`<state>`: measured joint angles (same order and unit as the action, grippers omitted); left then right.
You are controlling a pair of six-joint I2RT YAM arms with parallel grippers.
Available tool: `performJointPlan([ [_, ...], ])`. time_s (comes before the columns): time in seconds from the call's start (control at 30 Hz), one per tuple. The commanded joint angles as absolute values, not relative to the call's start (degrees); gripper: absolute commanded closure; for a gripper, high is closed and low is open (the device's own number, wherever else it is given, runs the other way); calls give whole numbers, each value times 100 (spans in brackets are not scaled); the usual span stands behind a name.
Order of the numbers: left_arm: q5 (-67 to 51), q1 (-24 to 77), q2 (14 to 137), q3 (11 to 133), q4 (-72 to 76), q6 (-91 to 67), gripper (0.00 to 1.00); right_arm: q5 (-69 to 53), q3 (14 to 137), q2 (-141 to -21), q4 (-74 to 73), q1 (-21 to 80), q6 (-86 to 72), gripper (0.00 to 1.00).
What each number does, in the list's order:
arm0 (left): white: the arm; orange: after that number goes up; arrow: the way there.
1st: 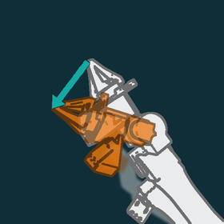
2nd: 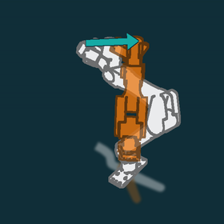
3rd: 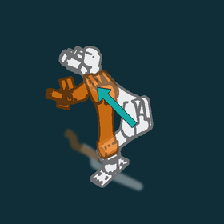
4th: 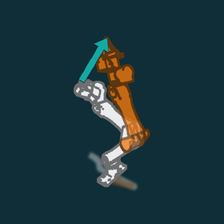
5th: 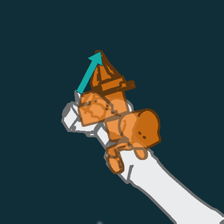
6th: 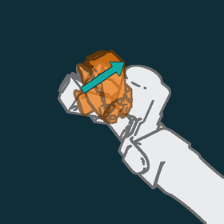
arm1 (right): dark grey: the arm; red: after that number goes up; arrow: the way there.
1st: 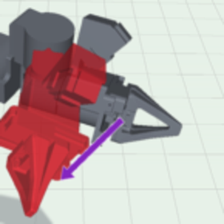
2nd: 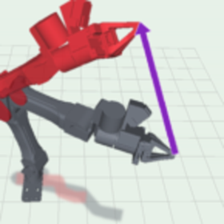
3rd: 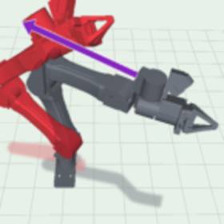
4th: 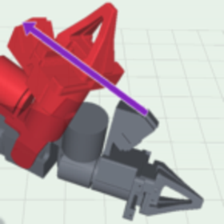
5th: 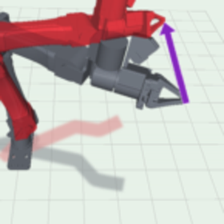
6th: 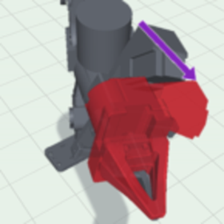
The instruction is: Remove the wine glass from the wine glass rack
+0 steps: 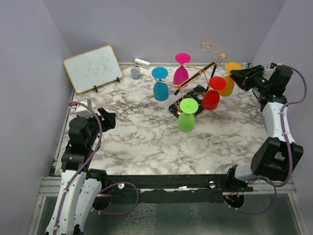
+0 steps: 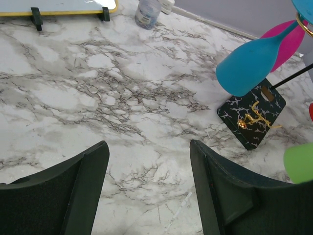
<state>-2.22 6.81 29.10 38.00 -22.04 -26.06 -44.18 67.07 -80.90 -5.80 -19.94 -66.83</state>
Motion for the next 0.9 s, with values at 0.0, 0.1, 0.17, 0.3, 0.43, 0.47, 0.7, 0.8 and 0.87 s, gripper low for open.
performJointPlan([
  [0.0,-132,659,2903,3753,-2207,-2610,31,-4434,6704,-8164,-163,-2013,-6869,70],
  [0.1,-132,657,2900,3753,-2210,-2610,31,-4364,6706,-8152,-150,-2013,-6883,73],
  [0.17,-132,653,2909,3753,-2207,-2615,31,-4324,6715,-8159,-149,-2013,-6889,77],
  [0.3,-132,659,2902,3753,-2203,-2611,31,-4244,6700,-8178,-167,-2013,-6896,84],
  [0.43,-142,659,2911,3753,-2203,-2610,31,-4190,6639,-8126,-159,-2013,-6912,96],
  [0.47,-141,659,2917,3753,-2199,-2610,31,-4172,6617,-8095,-161,-2013,-6923,98],
  [0.7,-158,659,2917,3753,-2200,-2611,31,-4175,6556,-7976,5,-2013,-7192,99],
  [0.8,-167,659,2914,3753,-2200,-2618,31,-4368,6600,-8057,231,-2013,-7419,99],
  [0.87,-167,659,2904,3744,-2197,-2619,31,-4470,6698,-8143,250,-2013,-7481,99],
])
